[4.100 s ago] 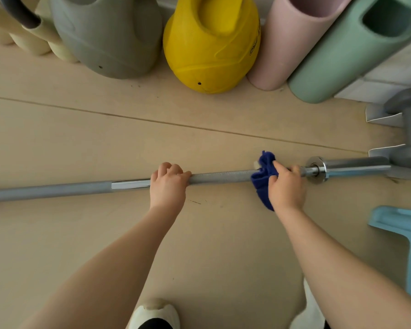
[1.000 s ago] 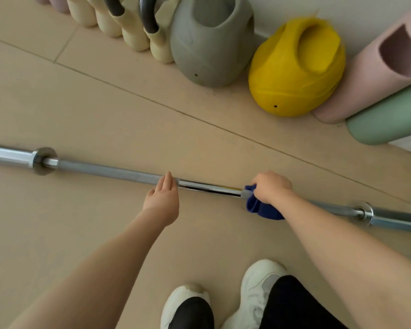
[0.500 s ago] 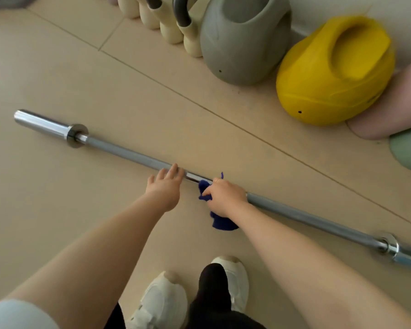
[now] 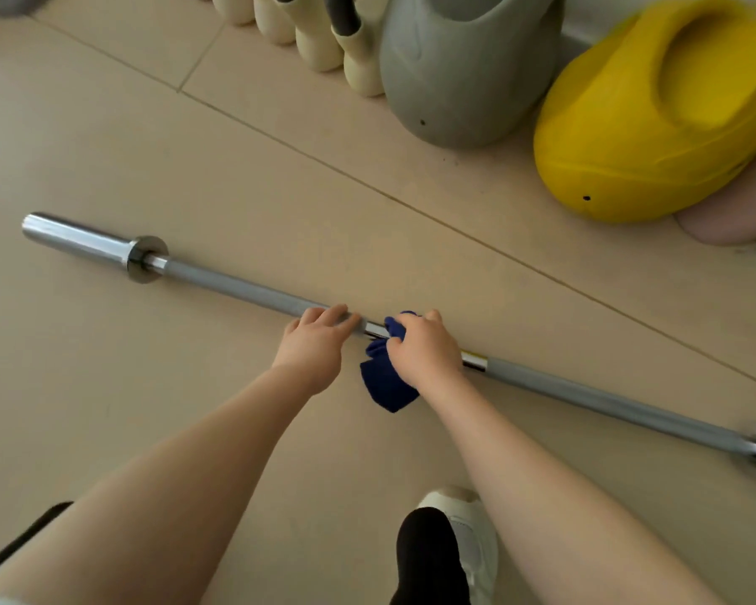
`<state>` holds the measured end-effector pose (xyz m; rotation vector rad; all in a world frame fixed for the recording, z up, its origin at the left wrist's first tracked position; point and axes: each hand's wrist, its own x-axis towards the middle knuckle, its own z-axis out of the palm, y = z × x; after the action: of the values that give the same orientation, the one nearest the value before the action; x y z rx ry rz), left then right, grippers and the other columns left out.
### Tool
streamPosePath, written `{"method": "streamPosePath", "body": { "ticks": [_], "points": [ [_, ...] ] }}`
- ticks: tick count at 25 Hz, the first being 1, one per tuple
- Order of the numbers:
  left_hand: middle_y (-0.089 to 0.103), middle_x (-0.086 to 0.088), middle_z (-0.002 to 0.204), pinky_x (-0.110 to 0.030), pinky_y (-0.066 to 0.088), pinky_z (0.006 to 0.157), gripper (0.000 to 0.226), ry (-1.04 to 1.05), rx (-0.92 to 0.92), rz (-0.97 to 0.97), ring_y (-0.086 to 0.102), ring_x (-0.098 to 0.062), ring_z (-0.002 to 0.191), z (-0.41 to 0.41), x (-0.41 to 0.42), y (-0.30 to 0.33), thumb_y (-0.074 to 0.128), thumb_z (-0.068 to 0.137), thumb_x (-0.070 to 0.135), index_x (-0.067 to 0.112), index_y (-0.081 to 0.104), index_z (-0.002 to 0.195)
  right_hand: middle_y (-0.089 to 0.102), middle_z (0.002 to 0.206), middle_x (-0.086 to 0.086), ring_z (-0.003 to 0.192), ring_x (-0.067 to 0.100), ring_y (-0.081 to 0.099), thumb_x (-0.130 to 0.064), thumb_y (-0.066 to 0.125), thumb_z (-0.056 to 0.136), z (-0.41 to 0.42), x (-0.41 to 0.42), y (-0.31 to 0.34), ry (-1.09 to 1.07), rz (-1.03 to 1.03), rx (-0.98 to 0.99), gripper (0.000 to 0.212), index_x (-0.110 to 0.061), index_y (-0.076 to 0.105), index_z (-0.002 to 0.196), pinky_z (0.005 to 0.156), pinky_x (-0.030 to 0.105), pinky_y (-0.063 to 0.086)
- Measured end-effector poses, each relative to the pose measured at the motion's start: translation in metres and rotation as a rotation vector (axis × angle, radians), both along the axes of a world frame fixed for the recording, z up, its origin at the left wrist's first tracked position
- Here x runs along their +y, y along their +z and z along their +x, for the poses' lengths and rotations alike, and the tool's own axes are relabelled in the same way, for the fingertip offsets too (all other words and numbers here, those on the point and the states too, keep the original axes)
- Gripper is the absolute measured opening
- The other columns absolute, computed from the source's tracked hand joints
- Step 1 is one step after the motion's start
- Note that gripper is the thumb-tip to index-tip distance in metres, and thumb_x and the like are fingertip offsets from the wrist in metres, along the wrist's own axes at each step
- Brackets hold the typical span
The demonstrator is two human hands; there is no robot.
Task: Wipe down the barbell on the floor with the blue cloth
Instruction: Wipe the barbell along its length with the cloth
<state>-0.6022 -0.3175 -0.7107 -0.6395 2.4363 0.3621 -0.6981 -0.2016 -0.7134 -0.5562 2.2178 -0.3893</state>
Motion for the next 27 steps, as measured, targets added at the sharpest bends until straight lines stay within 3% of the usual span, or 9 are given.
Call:
{"method": "streamPosePath", "body": {
  "ticks": [3,6,8,13,17,19,22,25,27],
  "points": [
    [0.047,-0.002,0.133,-0.038,0.036,0.093,0.042,-0.076,0.139,-0.046,0.041,-0.029,0.12,-0.006,-0.011,-0.007,0.048,0.091,0.014,0.024,0.046,0.132,0.047,0.115,0.009,0.105,0.032,0.05,-0.018,0.041,0.089,-0.023,0.029,-0.002,0.144,0.169,0.209,0.032,-0.026,0.061,0.113,0.084,0.039,0.043],
    [0.06,-0.009,0.111,-0.039,0.039,0.083,0.024,-0.163,0.264,-0.002,0.053,-0.033,0.104,-0.011,-0.026,-0.017,0.062,0.084,0.015,0.014,0.061,0.109,0.051,0.112,0.009,0.105,0.031,0.045,-0.013,0.043,0.088,-0.032,0.057,0.001,-0.1,0.336,0.322,0.031,-0.026,0.065,0.107,0.078,0.037,0.041],
    [0.061,-0.009,0.107,-0.038,0.038,0.083,0.021,-0.225,0.275,0.039,0.054,-0.032,0.1,-0.016,-0.032,-0.021,0.063,0.084,0.02,0.013,0.062,0.104,0.053,0.109,0.009,0.104,0.032,0.049,-0.012,0.047,0.086,-0.02,0.031,0.001,-0.164,0.267,0.275,0.03,-0.025,0.066,0.106,0.072,0.035,0.042],
    [0.056,-0.001,0.115,-0.032,0.037,0.084,0.028,-0.306,0.18,0.06,0.05,-0.025,0.107,-0.016,-0.046,-0.025,0.055,0.089,0.027,0.02,0.053,0.116,0.048,0.095,0.012,0.1,0.035,0.053,-0.013,0.043,0.087,0.02,-0.051,-0.001,0.06,-0.02,0.134,0.026,-0.014,0.063,0.104,0.071,0.033,0.037],
    [0.057,-0.001,0.112,-0.035,0.038,0.079,0.023,-0.352,0.194,0.064,0.051,-0.027,0.105,-0.011,-0.047,-0.027,0.057,0.089,0.029,0.018,0.056,0.109,0.051,0.11,0.012,0.105,0.033,0.052,-0.019,0.044,0.091,-0.003,-0.014,-0.001,-0.019,0.346,0.223,0.028,-0.02,0.066,0.108,0.078,0.035,0.043],
    [0.063,-0.001,0.093,-0.034,0.042,0.068,0.023,-0.385,0.271,0.042,0.058,-0.027,0.087,-0.008,-0.049,-0.026,0.074,0.075,0.028,0.017,0.063,0.092,0.049,0.116,0.011,0.109,0.031,0.049,-0.019,0.047,0.09,-0.006,-0.004,0.006,0.048,0.539,0.296,0.026,-0.015,0.063,0.11,0.081,0.035,0.043],
    [0.061,0.002,0.062,-0.027,0.043,0.047,0.034,-0.411,0.315,0.03,0.058,-0.023,0.054,-0.001,-0.046,-0.028,0.091,0.041,0.024,0.02,0.064,0.062,0.048,0.117,0.014,0.106,0.034,0.05,-0.018,0.053,0.087,0.018,-0.038,0.011,0.085,0.369,0.256,0.026,-0.006,0.059,0.109,0.08,0.038,0.044],
    [0.059,0.003,0.058,-0.026,0.042,0.045,0.035,-0.412,0.36,0.058,0.057,-0.022,0.051,-0.001,-0.046,-0.029,0.09,0.035,0.021,0.02,0.062,0.057,0.046,0.115,0.017,0.103,0.035,0.051,-0.016,0.046,0.087,0.044,-0.055,0.011,0.164,0.151,0.207,0.025,-0.005,0.055,0.107,0.073,0.039,0.041],
    [0.06,0.002,0.059,-0.025,0.041,0.045,0.033,-0.422,0.363,0.044,0.058,-0.023,0.051,-0.004,-0.047,-0.03,0.09,0.04,0.023,0.02,0.064,0.058,0.045,0.118,0.016,0.107,0.035,0.048,-0.018,0.046,0.089,0.024,-0.028,0.009,0.213,0.265,0.253,0.027,-0.008,0.053,0.113,0.077,0.039,0.042]
  ]
}}
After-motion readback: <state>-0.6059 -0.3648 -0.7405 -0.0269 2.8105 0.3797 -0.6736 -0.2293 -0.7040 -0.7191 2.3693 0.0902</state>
